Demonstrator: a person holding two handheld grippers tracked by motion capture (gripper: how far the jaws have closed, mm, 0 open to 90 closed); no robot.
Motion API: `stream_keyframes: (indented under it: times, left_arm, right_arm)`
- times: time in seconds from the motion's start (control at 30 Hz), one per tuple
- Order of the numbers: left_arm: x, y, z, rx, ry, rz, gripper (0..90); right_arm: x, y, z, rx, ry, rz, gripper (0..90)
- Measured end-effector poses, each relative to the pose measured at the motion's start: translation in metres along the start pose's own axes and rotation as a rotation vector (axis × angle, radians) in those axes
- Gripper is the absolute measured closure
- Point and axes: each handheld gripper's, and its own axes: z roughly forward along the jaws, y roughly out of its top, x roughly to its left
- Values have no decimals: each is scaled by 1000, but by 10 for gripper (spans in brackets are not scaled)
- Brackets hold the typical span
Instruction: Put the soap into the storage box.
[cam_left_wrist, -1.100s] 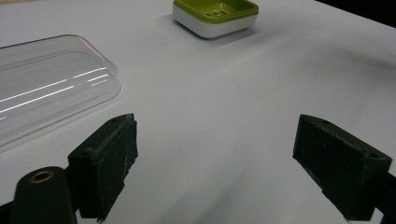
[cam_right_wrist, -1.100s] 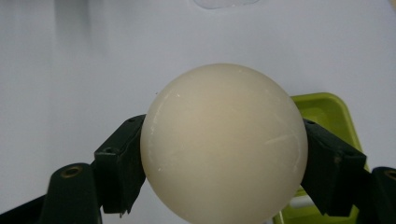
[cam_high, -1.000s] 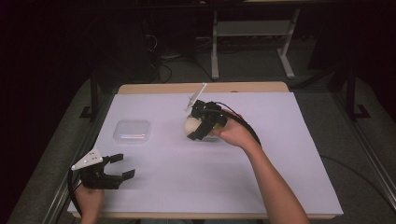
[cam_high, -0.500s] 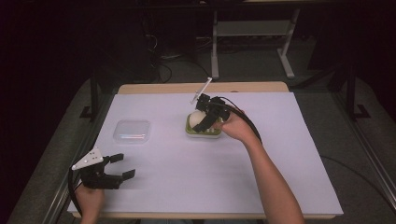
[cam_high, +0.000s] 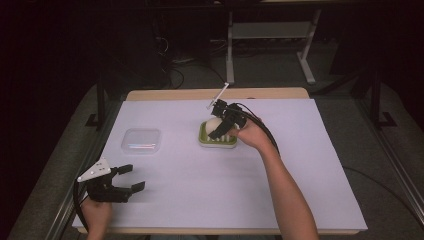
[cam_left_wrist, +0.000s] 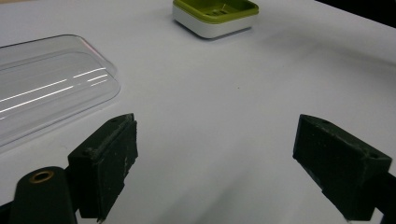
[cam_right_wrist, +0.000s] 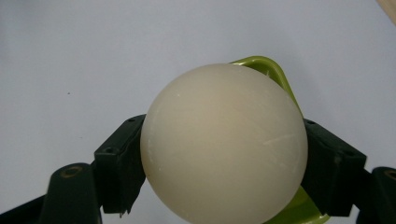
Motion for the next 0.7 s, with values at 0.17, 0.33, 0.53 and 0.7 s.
stream_keyframes:
  times: [0.17, 0.33, 0.53, 0.7]
  left_arm:
    - [0, 0, -1, -1, 1, -2, 133]
    - [0, 0, 0, -5, -1, -6, 133]
    - [0, 0, 0, -5, -1, -6, 133]
    - [0, 0, 0, -3, 0, -5, 133]
  right_arm:
    - [-4, -1, 4, 8, -4, 14, 233]
    - [-8, -3, 7, 15, -11, 30, 233]
    - [-11, -4, 10, 22, -14, 33, 233]
    - [-15, -6, 15, 35, -18, 56, 233]
